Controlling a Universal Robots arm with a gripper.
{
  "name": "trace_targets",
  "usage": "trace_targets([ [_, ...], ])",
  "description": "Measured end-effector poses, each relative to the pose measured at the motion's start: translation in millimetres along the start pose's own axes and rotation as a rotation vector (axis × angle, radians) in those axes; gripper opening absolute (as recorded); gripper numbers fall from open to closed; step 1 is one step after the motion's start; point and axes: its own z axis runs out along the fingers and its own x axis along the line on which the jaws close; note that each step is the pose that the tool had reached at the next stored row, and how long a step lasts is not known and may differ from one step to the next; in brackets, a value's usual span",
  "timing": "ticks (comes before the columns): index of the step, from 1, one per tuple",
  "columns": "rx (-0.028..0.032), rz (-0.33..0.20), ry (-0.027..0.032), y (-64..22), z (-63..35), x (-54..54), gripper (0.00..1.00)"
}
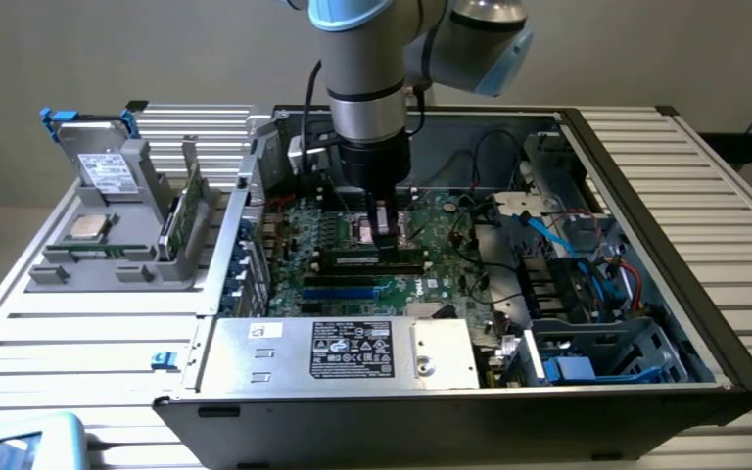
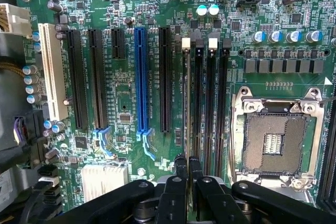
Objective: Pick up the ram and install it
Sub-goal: 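Insert the ram into the slot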
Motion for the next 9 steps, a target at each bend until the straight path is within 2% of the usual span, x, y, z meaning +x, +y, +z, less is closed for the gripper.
trace_targets([
  [9,0.0002,0.000,0.0016,0.6,2.6,-0.6,0.13],
])
